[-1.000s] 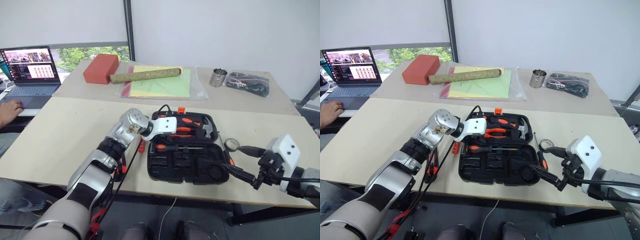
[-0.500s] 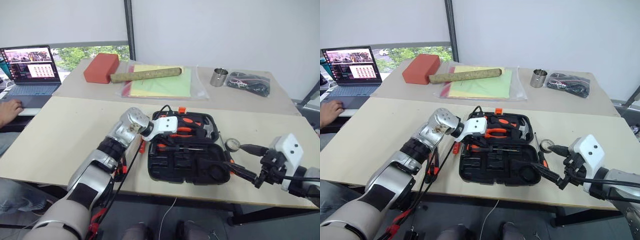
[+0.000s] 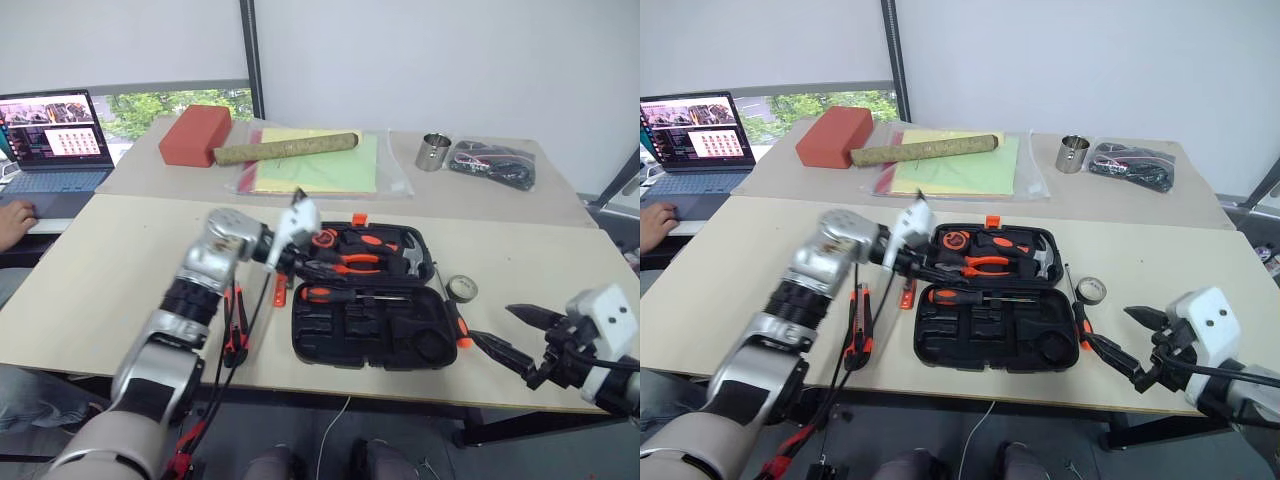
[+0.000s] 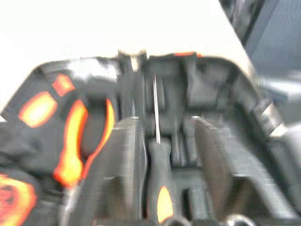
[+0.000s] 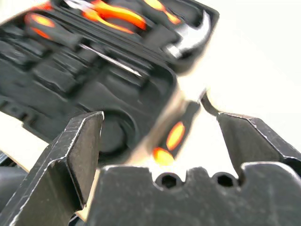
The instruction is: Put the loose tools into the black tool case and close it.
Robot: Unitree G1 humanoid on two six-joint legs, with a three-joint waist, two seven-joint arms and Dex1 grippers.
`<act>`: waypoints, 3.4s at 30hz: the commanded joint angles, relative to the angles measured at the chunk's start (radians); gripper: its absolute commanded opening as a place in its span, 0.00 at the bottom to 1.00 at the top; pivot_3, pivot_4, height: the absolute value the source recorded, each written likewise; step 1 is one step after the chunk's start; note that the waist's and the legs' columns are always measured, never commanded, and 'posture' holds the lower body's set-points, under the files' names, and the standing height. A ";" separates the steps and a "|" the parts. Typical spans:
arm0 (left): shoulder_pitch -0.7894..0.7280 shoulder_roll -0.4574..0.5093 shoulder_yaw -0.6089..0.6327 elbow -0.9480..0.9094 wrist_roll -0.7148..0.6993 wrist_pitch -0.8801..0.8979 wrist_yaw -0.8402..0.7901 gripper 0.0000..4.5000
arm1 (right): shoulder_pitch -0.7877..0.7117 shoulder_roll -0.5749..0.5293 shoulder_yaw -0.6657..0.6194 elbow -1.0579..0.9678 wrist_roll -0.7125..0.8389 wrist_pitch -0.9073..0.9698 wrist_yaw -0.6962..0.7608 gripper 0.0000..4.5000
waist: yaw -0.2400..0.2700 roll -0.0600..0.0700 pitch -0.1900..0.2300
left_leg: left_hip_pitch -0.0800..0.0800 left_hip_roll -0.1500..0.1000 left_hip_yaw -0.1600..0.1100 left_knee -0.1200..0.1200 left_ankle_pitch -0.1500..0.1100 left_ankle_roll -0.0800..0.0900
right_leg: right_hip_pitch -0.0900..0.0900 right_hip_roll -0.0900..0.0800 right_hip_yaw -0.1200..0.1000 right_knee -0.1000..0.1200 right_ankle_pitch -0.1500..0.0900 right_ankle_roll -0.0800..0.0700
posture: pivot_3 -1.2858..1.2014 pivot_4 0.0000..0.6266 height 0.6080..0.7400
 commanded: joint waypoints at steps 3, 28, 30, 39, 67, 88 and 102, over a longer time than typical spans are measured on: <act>0.070 0.086 0.007 -0.201 -0.142 0.166 -0.086 0.99 | -0.022 0.054 0.080 0.030 -0.115 -0.037 -0.108 1.00 | -0.007 0.002 0.000 | 0.003 -0.001 0.000 0.000 0.000 0.000 | 0.003 -0.002 0.001 0.000 -0.006 0.010 | 0.52 0.24 1.00; 0.070 0.144 -0.054 -0.264 -0.169 0.143 -0.072 1.00 | -0.270 0.215 0.388 0.401 -0.353 -0.290 -0.140 0.46 | -0.022 0.008 0.001 | 0.003 -0.002 0.000 -0.001 0.002 -0.004 | 0.001 0.000 0.003 0.002 -0.007 0.007 | 0.52 0.24 1.00; 0.068 0.144 -0.056 -0.259 -0.165 0.136 -0.071 1.00 | -0.277 0.227 0.390 0.406 -0.354 -0.298 -0.142 0.33 | -0.022 0.008 0.001 | 0.003 -0.002 0.000 -0.001 0.002 -0.004 | 0.001 0.000 0.003 0.002 -0.007 0.007 | 0.52 0.24 1.00; 0.073 0.154 -0.059 -0.237 -0.148 0.114 -0.071 1.00 | -0.262 0.306 0.288 0.232 -0.232 -0.206 -0.211 0.22 | -0.026 0.013 0.003 | 0.002 -0.002 0.000 -0.002 0.003 -0.005 | 0.000 0.000 0.003 0.003 -0.007 0.007 | 0.52 0.24 1.00; 0.224 0.305 -0.015 -0.291 -0.142 0.089 -0.089 1.00 | -0.806 -0.224 0.773 0.601 -0.393 -0.582 0.635 0.22 | -0.022 0.013 0.006 | -0.001 -0.002 0.001 -0.002 0.002 -0.003 | -0.003 0.000 0.002 0.001 -0.003 0.000 | 0.52 0.24 1.00; 0.279 0.335 0.016 -0.368 -0.179 0.133 -0.003 1.00 | -0.988 -0.069 0.771 0.799 -0.413 -0.516 0.680 0.86 | -0.031 0.013 0.007 | -0.001 -0.001 0.000 -0.002 0.003 -0.005 | -0.001 -0.002 0.000 0.001 -0.003 -0.001 | 0.52 0.24 1.00; 0.246 0.312 0.002 -0.326 -0.165 0.115 -0.006 1.00 | -0.999 0.030 0.869 0.800 -0.531 -0.468 0.571 0.00 | -0.034 0.013 0.007 | -0.001 -0.002 0.000 -0.002 0.003 -0.006 | -0.001 -0.001 -0.001 0.002 -0.003 -0.001 | 0.52 0.24 1.00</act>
